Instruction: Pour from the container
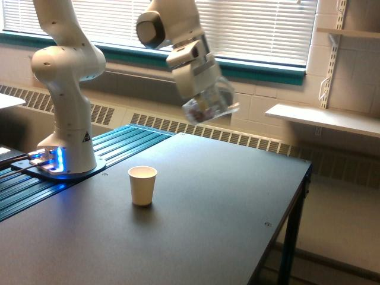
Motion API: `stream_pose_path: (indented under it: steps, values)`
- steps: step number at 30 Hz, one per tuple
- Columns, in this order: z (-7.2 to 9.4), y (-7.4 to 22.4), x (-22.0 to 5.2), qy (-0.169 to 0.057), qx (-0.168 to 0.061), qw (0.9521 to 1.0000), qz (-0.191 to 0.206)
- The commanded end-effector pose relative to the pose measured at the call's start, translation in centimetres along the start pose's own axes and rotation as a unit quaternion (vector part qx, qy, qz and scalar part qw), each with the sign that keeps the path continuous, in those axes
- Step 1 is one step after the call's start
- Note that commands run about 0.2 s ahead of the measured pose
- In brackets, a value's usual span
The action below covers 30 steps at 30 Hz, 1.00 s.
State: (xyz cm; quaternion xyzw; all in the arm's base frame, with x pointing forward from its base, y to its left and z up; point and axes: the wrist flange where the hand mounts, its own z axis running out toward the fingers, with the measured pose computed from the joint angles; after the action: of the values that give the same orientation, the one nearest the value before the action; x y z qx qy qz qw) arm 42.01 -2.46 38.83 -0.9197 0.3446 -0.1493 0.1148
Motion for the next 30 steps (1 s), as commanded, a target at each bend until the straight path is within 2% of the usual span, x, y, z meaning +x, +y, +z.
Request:
stream_pose_path:
  steps: [1, 8, 10, 12, 14, 21, 25, 27, 30]
  values:
    - [1.1, 2.0, -2.5, -0.044, -0.055, 0.9973, 0.024]
    - [0.0, 3.5, -3.3, -0.073, -0.092, 0.9920, 0.046]
    - [0.0, 4.2, -3.7, -0.087, -0.099, 0.9891, 0.064]
    - [-0.2, 4.7, -3.9, -0.091, -0.100, 0.9879, 0.077]
    - [-0.4, 5.2, -4.3, -0.099, -0.110, 0.9858, 0.080]
    - [-0.1, 7.3, -5.6, -0.124, -0.099, 0.9823, 0.099]
    - [0.0, 7.6, -6.2, -0.129, -0.100, 0.9817, 0.097]
    - [0.9, 8.3, -7.4, -0.157, -0.106, 0.9775, 0.092]
    - [1.6, 8.8, -8.1, -0.177, -0.111, 0.9737, 0.092]
